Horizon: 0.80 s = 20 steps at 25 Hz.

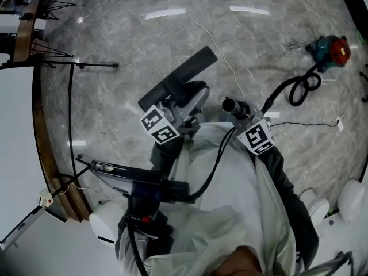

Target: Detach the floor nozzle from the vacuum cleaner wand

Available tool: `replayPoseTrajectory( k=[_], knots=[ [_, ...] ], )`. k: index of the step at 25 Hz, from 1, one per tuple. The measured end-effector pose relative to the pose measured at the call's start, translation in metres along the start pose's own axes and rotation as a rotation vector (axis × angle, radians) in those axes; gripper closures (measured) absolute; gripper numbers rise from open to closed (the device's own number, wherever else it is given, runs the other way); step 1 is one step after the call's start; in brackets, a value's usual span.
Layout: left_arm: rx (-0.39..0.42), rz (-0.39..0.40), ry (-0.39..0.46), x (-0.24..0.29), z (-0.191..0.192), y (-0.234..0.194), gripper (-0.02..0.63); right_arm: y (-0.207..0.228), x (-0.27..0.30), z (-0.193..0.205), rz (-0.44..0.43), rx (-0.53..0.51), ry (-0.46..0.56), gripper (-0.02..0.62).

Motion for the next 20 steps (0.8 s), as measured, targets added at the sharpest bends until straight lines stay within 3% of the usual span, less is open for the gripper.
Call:
replayPoseTrajectory(
  k=[20],
  knots=[
    [-0.02,-0.008,-0.003,-0.0025,0.0041,-0.0037,0.531,-0.0023,0.0072,0.0051,-0.014,-0.004,-0.027,0.543]
  ],
)
Point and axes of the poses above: the fingertips, and each gripper's own axes: x forward along the fingers, y to its right, z out of its underside, the point moved 5 cm from there along -x, backward along the fingers, and after that the axes turned 12 degrees about -z, right-handed, at the moved point
